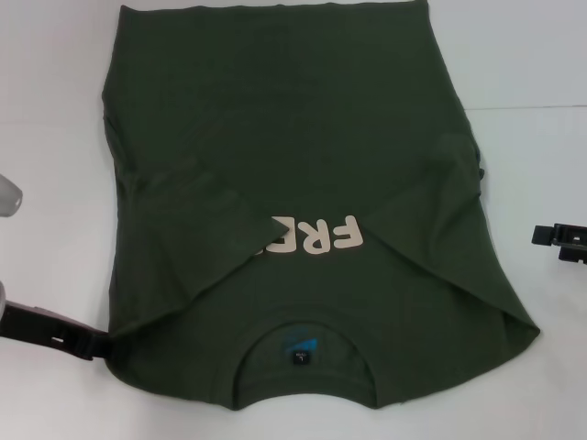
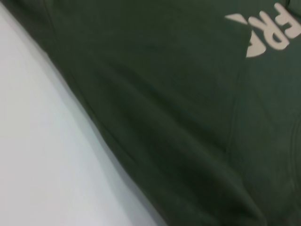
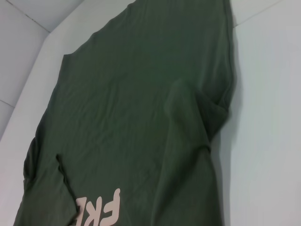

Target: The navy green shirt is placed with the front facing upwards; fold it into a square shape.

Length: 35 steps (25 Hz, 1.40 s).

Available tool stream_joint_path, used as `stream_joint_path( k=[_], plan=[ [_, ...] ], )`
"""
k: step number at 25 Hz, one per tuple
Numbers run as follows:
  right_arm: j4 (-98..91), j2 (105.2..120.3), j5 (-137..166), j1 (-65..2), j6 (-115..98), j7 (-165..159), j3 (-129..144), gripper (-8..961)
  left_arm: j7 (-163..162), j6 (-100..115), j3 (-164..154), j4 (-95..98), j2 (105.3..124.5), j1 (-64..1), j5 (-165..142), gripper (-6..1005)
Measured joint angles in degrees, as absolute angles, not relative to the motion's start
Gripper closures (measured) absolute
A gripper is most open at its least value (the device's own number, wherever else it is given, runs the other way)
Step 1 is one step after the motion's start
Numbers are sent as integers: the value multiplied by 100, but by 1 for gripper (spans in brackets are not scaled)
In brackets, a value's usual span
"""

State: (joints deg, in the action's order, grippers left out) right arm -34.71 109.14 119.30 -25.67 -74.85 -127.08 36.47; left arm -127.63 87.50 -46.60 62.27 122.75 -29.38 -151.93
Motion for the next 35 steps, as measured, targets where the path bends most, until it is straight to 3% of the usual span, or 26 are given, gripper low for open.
stream_joint_path(
  k=[8,13,20,29,35],
  plan=[
    [-3472,10914,11929,-2566,-7517,-12709,3647,146,-12813,8876,-4599,6226,12239,-2969,-15161,710],
    [-3471,10910,11929,-2566,-7520,-12709,3647,146,-12825,8926,-4561,6245,12243,-2994,-15157,907],
    [-3495,10808,12123,-2597,-7713,-12822,3722,148,-13030,8951,-4375,6149,12165,-3072,-15145,968],
    [-3711,10414,13521,-3121,-8737,-14059,3738,149,-13097,9082,-4107,5995,12103,-3130,-15094,973],
    [-3709,10432,14375,-3521,-8883,-14529,3761,149,-13049,9180,-3929,5951,12046,-3157,-14995,973]
  ],
)
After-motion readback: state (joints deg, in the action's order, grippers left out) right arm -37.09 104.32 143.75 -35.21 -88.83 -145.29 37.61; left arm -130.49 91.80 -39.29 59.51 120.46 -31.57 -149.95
